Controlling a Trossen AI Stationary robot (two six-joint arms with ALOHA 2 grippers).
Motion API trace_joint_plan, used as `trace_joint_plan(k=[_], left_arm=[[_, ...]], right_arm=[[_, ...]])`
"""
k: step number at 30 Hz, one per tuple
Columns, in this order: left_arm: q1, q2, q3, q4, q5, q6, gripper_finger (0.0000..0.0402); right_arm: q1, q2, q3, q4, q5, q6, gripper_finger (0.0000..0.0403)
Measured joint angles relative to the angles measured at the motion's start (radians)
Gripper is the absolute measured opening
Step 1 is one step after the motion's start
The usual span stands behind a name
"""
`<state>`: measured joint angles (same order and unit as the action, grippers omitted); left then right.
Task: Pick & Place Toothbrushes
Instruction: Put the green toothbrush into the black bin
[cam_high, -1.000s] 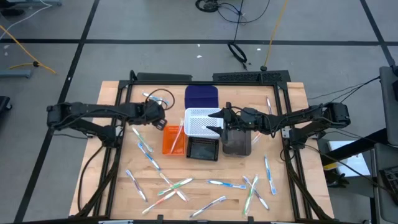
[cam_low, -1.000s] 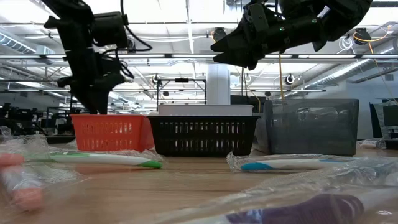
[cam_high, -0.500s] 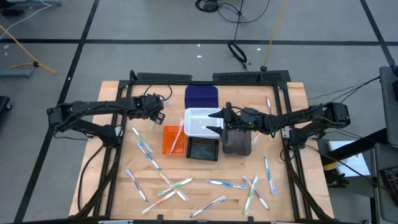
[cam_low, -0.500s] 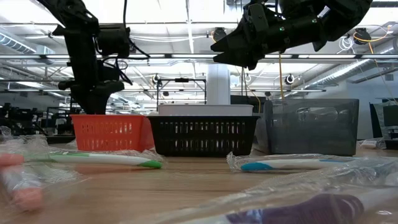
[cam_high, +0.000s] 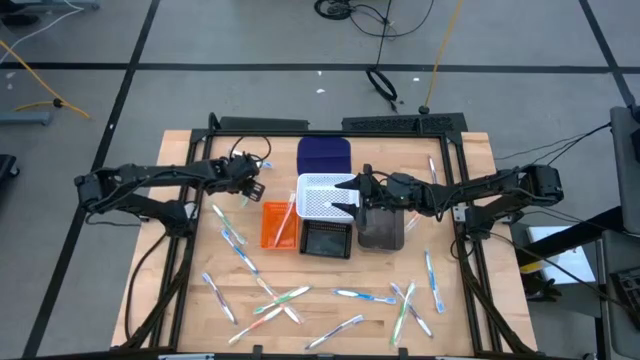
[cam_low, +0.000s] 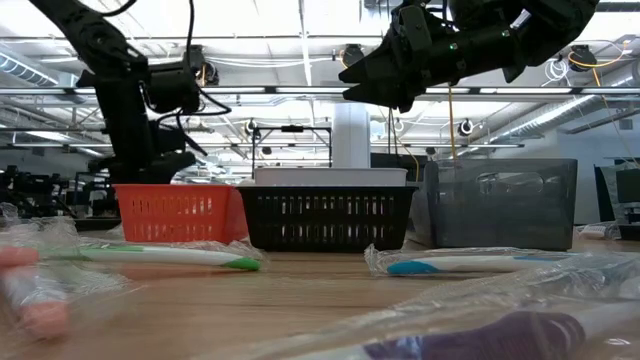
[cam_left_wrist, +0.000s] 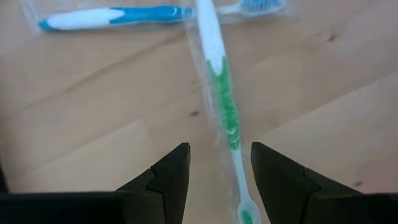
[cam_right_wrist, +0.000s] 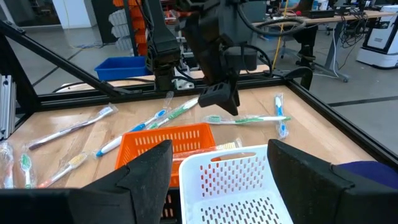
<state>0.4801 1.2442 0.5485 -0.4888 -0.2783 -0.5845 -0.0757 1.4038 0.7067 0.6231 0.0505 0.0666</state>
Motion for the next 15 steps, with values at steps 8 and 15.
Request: trace_joint_plan(k=[8, 15], left_arm=[[0.005, 0.000, -0.091, 0.126, 0.027, -0.002, 0.0170], [0.001, -0.002, -0.152, 0.217, 0.037, -0.028, 0.0170]], right_arm=[[0.000, 0.000, 0.000, 0.000, 0.000, 0.000, 0.0254], [0.000, 0.000, 0.000, 0.000, 0.000, 0.000, 0.0254]])
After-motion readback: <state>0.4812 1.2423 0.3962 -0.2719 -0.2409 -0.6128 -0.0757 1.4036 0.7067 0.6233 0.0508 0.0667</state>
